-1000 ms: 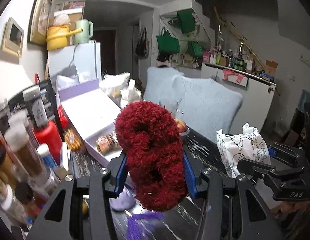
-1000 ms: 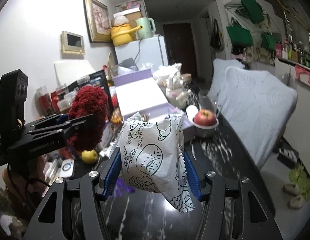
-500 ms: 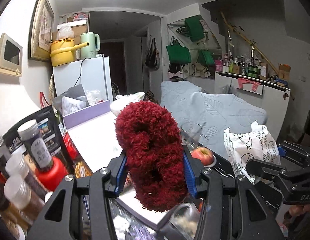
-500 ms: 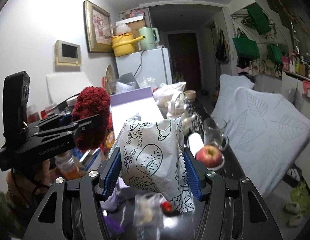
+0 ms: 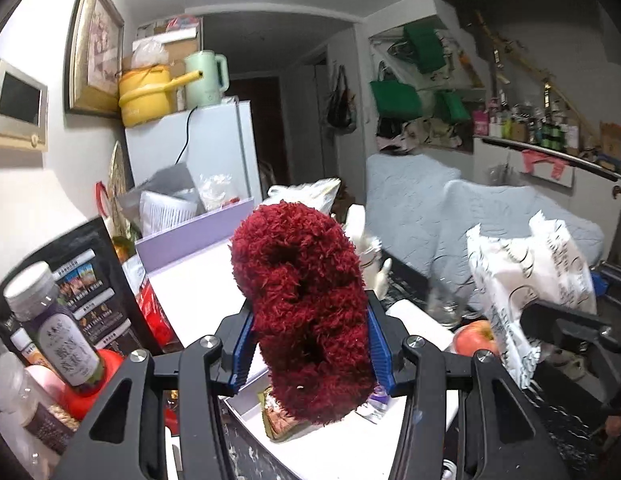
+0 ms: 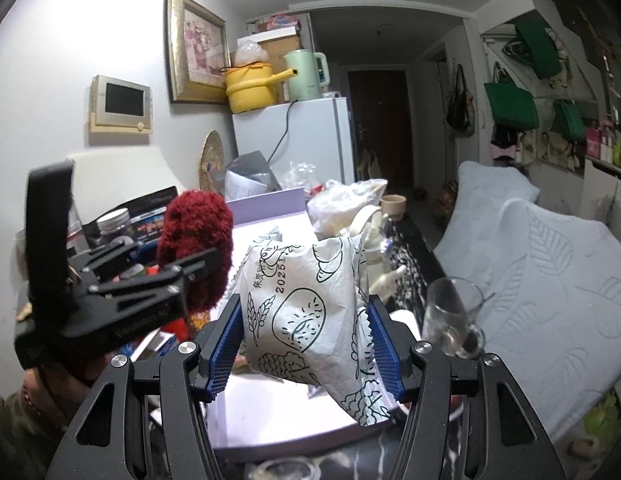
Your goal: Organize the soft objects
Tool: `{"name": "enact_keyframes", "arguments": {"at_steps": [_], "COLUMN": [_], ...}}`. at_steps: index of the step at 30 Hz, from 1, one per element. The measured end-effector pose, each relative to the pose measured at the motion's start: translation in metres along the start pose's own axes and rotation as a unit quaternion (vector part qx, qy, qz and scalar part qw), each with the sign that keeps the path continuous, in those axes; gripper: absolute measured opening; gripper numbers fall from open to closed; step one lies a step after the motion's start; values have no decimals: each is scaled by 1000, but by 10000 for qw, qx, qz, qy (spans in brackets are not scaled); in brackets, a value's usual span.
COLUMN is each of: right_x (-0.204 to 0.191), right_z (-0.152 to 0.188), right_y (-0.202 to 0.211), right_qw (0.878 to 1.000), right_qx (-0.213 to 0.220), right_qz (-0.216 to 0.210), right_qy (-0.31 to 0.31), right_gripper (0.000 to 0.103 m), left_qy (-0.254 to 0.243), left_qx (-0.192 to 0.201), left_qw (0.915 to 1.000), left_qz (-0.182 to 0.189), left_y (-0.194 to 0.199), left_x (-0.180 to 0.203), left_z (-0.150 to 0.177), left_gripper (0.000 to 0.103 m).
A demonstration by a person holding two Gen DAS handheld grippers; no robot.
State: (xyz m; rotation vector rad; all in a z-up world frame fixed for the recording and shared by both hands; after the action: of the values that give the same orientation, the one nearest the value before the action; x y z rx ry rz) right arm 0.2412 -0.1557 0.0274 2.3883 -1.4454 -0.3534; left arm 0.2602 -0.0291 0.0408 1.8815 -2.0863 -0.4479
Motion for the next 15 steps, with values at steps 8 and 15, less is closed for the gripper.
{"name": "enact_keyframes", "arguments": {"at_steps": [8, 15], "right_x": [2, 8], "right_z": [7, 17], "right_y": [-55, -94], "right_qw": [9995, 9981], "right_qx": [-282, -585], "right_qz": [-92, -89], "right_qy": [95, 148], "right_gripper": [59, 59], "left_qy": [67, 112], "left_qx": [-426, -868], "left_qw": [9987, 9955], "left_qz": [-255, -365], "left_y": [-55, -92], "left_x": [-14, -19], "left_z": [23, 45], "left_gripper": [48, 48]}}
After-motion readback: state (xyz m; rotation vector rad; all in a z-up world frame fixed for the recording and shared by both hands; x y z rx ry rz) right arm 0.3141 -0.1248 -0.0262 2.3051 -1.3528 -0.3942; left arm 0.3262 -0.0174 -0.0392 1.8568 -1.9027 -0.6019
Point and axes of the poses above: each gripper's, at about its wrist camera, not at the fingertips, and y roughly against the way its jaws point, x to its right, z to its underside, the point moved 7 cm from there along -y, roughly the way its jaws point, and after that the axes turned 5 degrees about y, right-handed, at the moved point
